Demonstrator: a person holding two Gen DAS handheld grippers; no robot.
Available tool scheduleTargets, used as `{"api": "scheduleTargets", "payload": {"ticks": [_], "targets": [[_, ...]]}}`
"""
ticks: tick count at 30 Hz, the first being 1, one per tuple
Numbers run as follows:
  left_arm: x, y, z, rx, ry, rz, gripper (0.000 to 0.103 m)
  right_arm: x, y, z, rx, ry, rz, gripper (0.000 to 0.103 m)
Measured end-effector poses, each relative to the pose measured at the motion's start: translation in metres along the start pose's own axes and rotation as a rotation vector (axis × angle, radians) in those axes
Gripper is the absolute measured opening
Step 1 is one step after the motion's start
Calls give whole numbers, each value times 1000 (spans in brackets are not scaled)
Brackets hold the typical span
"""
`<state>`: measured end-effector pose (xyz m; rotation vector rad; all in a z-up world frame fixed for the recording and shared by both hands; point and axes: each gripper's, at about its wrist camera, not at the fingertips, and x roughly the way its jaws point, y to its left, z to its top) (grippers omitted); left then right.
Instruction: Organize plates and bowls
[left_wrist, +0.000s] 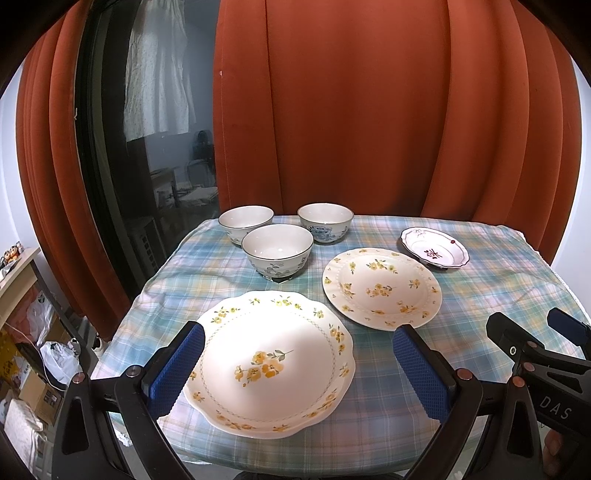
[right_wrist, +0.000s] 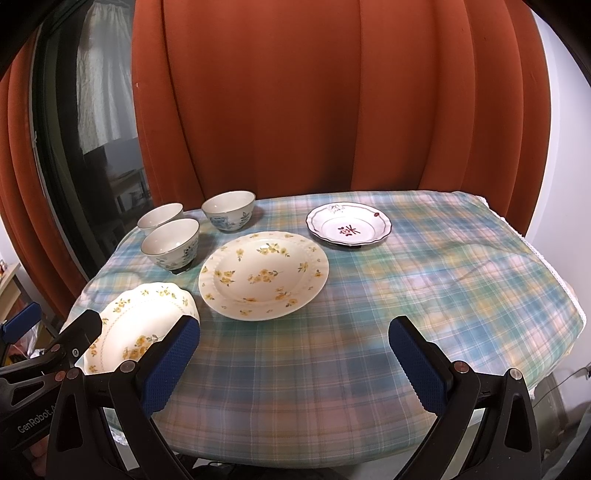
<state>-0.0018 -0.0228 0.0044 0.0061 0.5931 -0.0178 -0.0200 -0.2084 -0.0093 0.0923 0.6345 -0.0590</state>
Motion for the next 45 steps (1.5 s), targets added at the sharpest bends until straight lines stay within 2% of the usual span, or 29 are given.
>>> {"api": "scheduleTargets", "payload": {"ticks": [20,28,36,45], "targets": [[4,-1,-2,5,14,-1,103,8,-5,0,2,10,5,103],[28,22,11,12,56,-4,103,26,18,10,1,44,-3,103],[64,56,28,27,146,5,102,59,52,23,19,121,4,103],[117,91,22,41,317,-1,99,110,93,17,36,259,-4,100]]}}
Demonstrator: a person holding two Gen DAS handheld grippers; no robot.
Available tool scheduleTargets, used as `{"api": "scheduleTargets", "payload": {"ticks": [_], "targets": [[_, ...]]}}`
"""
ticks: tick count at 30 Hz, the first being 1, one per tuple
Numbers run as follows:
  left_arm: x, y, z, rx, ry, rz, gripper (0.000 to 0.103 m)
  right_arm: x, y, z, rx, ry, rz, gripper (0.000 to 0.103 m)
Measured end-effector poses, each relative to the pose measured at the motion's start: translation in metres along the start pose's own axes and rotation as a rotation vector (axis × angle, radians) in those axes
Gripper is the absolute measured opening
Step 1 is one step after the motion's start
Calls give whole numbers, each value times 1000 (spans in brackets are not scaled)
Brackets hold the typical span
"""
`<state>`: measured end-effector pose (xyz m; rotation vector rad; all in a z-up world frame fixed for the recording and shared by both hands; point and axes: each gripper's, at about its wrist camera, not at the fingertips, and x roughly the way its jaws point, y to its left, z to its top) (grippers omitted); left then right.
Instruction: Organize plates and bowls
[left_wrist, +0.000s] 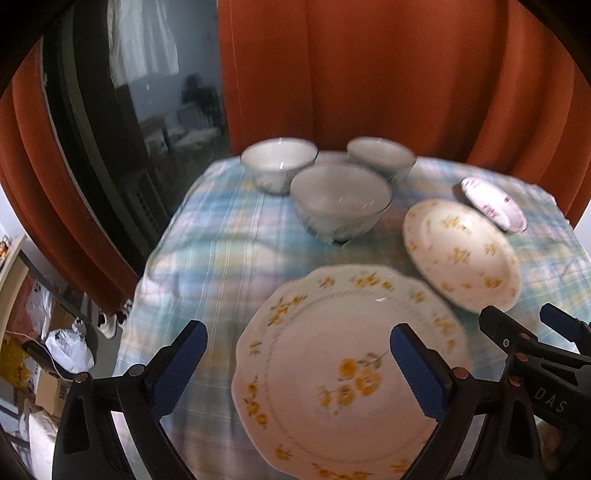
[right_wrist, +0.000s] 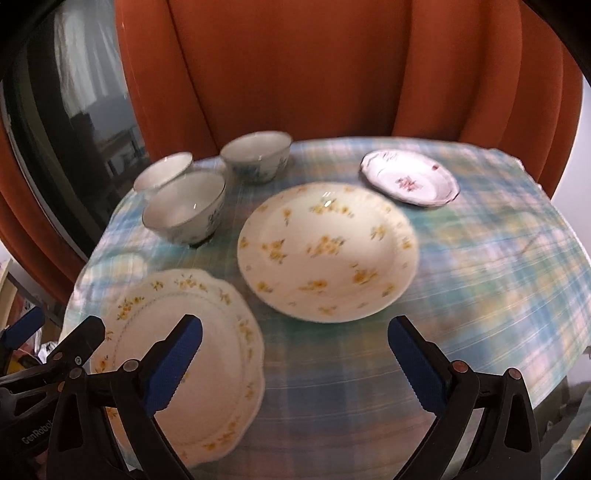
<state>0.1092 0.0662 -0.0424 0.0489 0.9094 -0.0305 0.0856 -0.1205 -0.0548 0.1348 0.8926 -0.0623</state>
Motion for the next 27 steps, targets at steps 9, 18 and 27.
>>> {"api": "scheduleTargets", "payload": {"ticks": [9,18,27], "targets": [[52,18,-8,34,175,-26,93,51,27,-13,21,155,-19,94],[84,22,-16,67,276,-88,81,85,42,-26,45,270,-40,84],[90,22,-11,63,290,-143,71,96,50,-26,73,307,-42,71]]}}
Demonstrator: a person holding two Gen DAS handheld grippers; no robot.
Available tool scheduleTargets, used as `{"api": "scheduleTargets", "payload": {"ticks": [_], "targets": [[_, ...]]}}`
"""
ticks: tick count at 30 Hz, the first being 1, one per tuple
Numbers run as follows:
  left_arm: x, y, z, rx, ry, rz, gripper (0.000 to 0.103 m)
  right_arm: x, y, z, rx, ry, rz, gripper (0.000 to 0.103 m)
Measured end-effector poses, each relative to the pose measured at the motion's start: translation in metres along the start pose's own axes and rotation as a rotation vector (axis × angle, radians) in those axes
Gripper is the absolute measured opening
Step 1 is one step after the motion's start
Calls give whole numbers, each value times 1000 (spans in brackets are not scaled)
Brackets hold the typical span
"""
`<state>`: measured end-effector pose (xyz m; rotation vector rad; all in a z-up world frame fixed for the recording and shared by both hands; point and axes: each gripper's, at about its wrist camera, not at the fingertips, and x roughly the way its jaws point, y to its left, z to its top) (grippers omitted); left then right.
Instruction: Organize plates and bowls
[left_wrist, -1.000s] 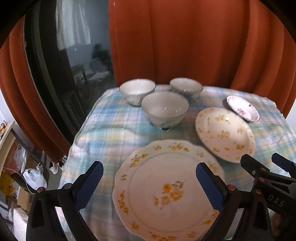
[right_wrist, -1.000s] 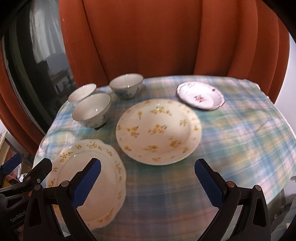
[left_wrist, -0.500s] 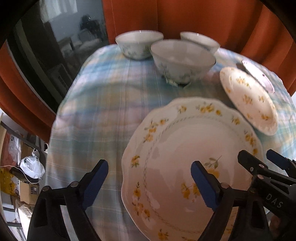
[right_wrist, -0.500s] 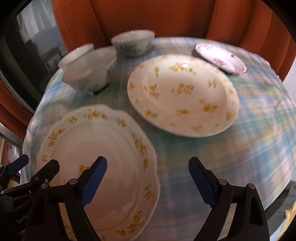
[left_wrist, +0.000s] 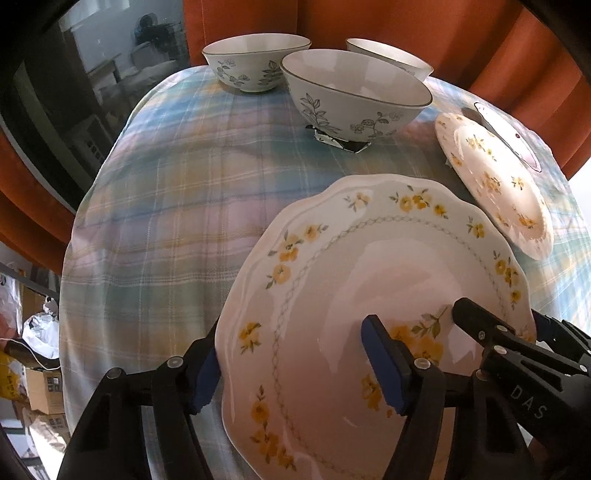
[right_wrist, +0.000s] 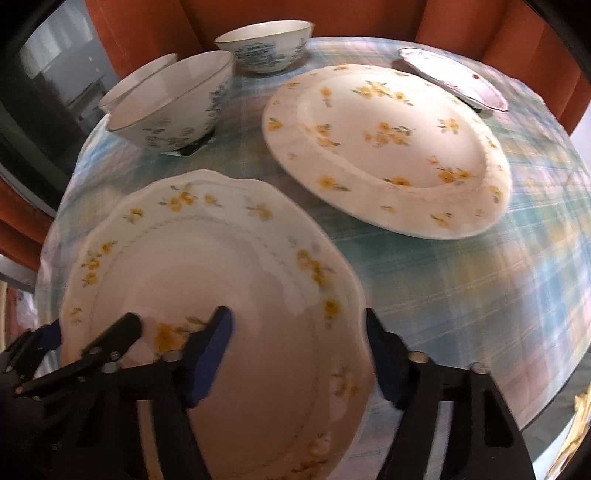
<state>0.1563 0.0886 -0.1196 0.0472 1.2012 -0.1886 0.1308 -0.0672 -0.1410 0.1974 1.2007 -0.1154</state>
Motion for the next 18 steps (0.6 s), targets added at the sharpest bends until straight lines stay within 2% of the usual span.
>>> {"api": "scheduleTargets", "payload": {"ticks": [7,18], "targets": [[-6,-1,10,-5,25,-7,71,-2,5,2,8,33,-26,69],[-36,-20,25,28,-35,-7,71,-40,-4,12,15,-8,-35,69]]}}
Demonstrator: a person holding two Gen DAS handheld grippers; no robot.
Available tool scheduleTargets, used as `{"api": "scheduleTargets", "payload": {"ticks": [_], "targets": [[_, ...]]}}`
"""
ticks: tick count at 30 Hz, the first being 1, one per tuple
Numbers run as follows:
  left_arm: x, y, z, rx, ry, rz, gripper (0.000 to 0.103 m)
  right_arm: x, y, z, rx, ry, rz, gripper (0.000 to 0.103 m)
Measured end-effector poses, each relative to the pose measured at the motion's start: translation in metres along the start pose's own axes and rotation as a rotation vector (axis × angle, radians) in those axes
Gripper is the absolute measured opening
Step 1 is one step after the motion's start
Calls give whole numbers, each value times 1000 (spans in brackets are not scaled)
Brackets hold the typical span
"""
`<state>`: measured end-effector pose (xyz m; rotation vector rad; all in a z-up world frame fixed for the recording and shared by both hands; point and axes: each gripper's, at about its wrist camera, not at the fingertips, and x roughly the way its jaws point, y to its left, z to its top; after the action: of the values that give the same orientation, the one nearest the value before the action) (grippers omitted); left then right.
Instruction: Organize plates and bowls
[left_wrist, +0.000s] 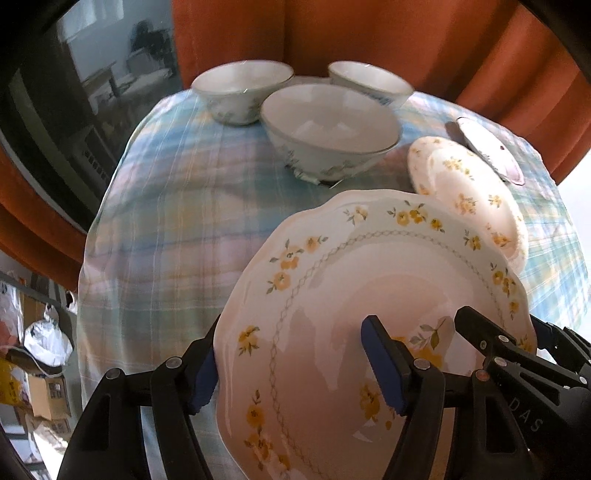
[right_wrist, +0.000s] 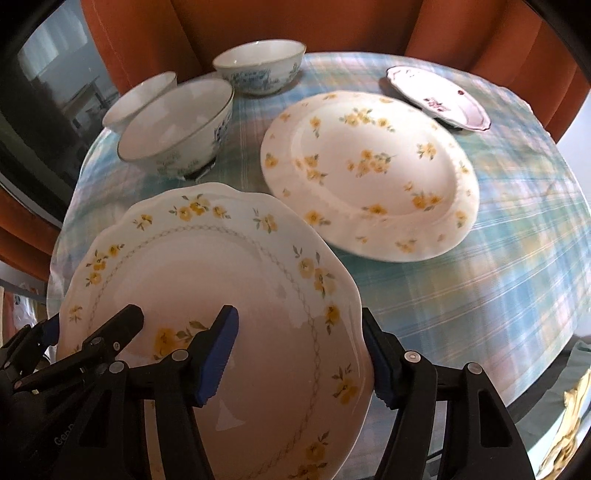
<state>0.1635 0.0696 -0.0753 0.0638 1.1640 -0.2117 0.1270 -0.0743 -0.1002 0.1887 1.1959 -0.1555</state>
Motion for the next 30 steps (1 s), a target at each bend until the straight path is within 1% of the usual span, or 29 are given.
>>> {"api": "scheduleTargets", "payload": {"ticks": [4,8,10,13,21,30], "targets": [[-3,-17,-2,19,-40,9,71,-9,-17,1,32,-18,15,69],[0,-34,-5,-17,-28,33,71,-8,-33,0,34,-32,33,69],[2,-46,-5,-33,-22,46,73,-8,-41,0,17,-35,48,69],[-1,-66,-5,-57,-22,46,73,-13,-56,1,-17,-51,61,69],[-1,-121,1,-84,-40,63,73,-23,-116,15,-53,-59,74,69],[9,-178,2,-110,-43,74,73,-21,-174,31,-84,-51,83,69]]}}
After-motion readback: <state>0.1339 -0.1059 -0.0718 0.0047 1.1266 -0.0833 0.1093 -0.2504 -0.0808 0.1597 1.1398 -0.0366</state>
